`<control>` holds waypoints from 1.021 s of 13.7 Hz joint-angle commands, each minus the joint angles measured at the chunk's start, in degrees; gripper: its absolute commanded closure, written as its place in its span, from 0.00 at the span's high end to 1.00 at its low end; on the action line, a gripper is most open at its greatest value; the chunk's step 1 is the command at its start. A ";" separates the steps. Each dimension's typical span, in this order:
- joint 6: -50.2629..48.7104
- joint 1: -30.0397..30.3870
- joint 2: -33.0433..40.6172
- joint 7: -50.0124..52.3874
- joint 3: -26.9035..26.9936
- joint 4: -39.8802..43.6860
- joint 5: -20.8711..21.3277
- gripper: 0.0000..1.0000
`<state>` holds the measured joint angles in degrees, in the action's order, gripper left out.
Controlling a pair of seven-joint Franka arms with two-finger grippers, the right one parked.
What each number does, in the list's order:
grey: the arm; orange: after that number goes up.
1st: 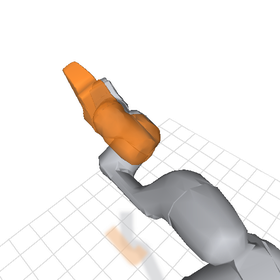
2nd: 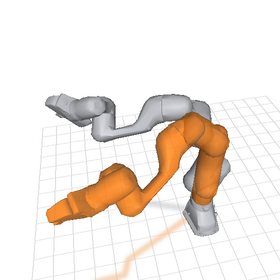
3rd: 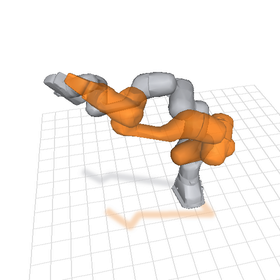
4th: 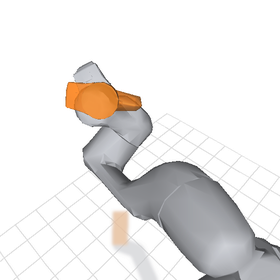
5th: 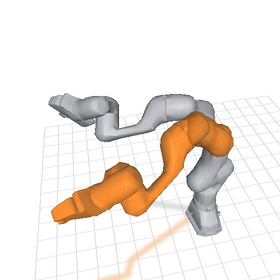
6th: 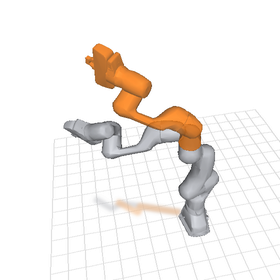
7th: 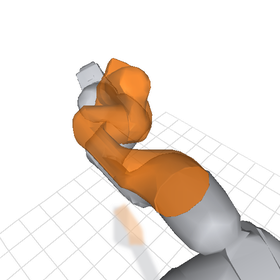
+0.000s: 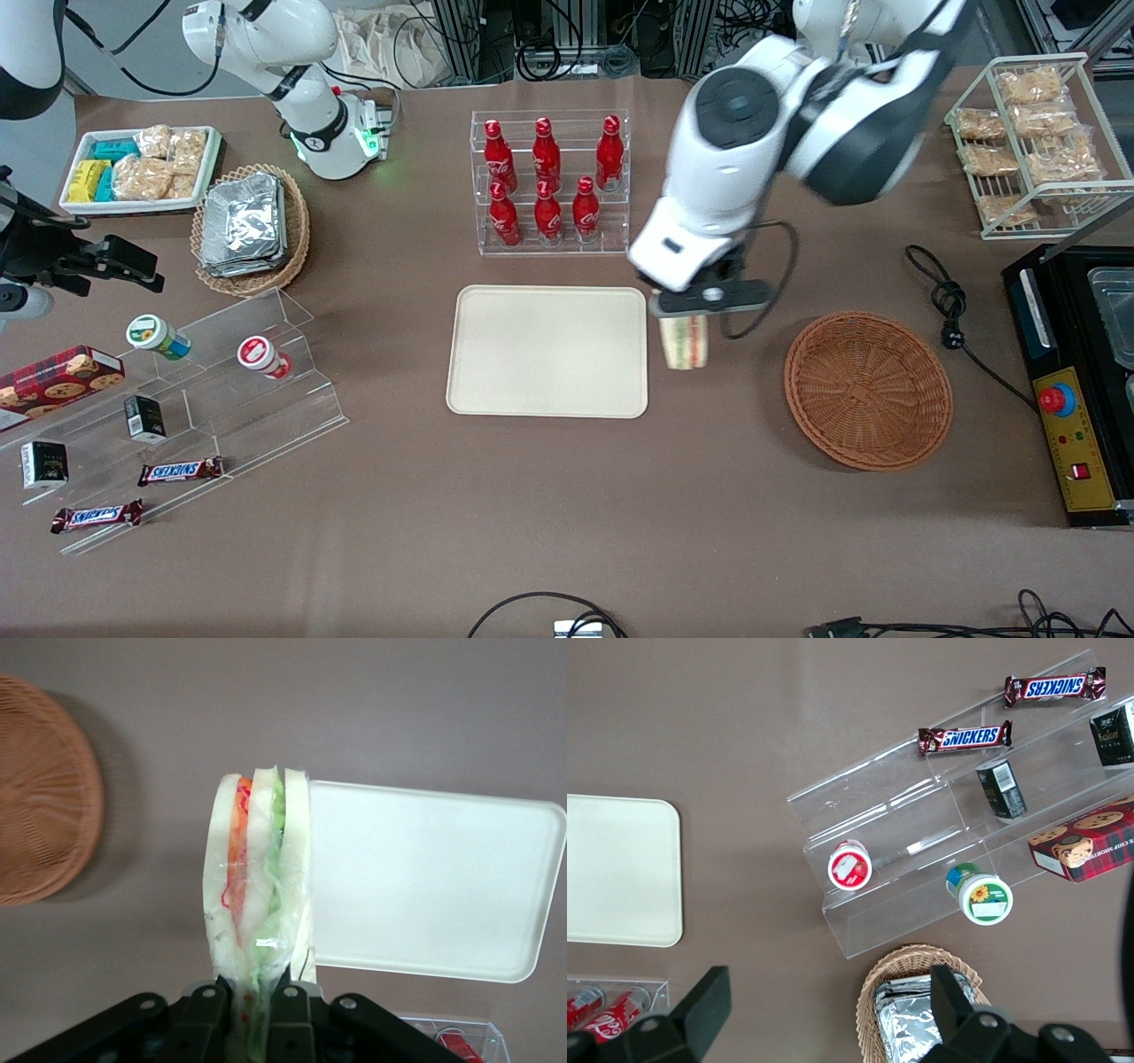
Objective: Place sandwich from basket to tray
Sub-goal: 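Carry the sandwich with the left gripper over the cream tray, then lower the sandwich onto the tray and open the left gripper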
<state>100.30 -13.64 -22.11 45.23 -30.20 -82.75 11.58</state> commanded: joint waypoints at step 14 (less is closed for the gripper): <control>15.71 -7.54 -25.35 0.56 0.75 1.89 15.58 0.78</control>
<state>115.88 -20.71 -46.98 45.28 -29.85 -82.58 26.54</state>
